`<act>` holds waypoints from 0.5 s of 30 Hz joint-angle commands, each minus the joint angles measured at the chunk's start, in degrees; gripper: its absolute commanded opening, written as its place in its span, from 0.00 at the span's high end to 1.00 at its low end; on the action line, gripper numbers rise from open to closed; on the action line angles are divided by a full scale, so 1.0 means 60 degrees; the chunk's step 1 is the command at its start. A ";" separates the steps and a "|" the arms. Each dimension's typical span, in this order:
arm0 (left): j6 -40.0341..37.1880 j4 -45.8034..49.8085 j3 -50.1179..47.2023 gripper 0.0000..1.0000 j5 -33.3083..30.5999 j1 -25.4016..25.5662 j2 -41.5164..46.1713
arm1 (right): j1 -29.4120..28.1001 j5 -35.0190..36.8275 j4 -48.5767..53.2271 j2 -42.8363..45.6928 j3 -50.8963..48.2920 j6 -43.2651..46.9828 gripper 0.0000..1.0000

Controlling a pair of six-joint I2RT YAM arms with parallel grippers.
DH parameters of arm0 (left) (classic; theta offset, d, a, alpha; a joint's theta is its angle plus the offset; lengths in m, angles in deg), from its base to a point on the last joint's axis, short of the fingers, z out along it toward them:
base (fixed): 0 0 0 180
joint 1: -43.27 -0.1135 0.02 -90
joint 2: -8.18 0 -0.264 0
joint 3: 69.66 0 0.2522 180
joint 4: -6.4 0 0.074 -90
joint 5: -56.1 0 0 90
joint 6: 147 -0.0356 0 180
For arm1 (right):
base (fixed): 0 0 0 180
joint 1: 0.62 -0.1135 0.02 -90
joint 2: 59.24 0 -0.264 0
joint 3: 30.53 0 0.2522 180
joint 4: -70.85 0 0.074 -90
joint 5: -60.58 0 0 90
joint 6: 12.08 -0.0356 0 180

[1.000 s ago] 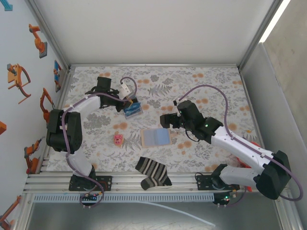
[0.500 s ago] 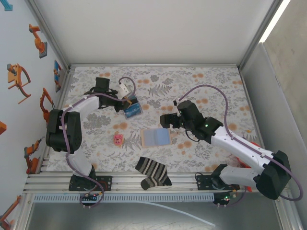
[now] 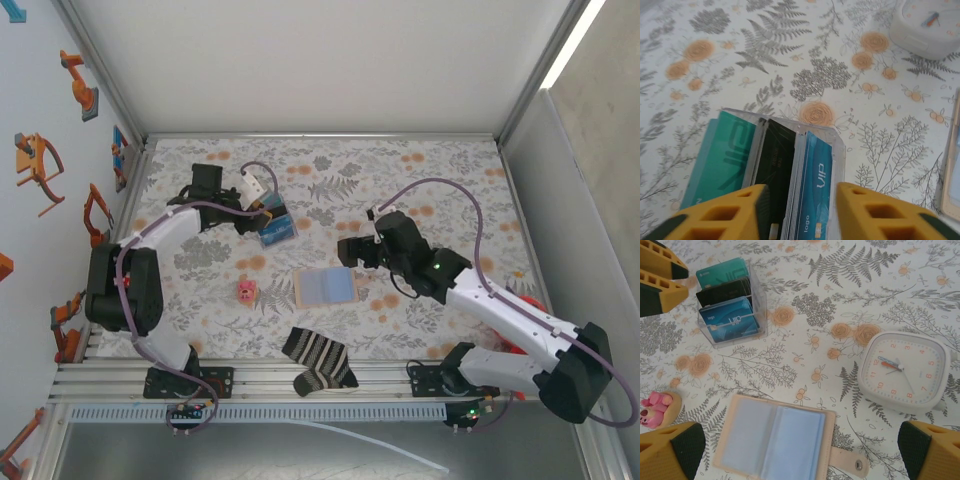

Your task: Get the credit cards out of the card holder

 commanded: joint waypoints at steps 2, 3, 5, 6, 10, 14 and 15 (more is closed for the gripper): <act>0.1051 -0.1067 -0.0812 0.41 -0.1063 -0.0034 0.1338 | 0.0080 0.1053 0.0315 0.0684 -0.0336 -0.0152 0.01; 0.1282 -0.1306 -0.1084 0.34 -0.1435 -0.0041 0.1625 | 0.0087 0.1323 0.0355 0.0862 -0.0445 -0.0140 0.01; 0.1760 -0.1912 -0.1859 0.24 -0.2186 -0.0074 0.2346 | 0.0116 0.2056 0.0372 0.1318 -0.0754 -0.0062 0.01; 0.1959 -0.2195 -0.2169 0.19 -0.2468 -0.0098 0.2672 | 0.0138 0.2423 0.0376 0.1543 -0.0907 -0.0013 0.01; 0.2859 -0.3313 -0.3591 0.00 -0.4052 -0.0209 0.4036 | 0.0243 0.3730 0.0078 0.2555 -0.1645 0.0656 0.01; 0.3382 -0.3629 -0.4479 0.03 -0.5356 -0.0274 0.5045 | 0.0518 0.4575 0.0018 0.3265 -0.2140 0.1062 0.01; 0.3541 -0.3808 -0.4723 0.03 -0.5738 -0.0283 0.5260 | 0.0629 0.4664 -0.0061 0.3413 -0.2302 0.1203 0.01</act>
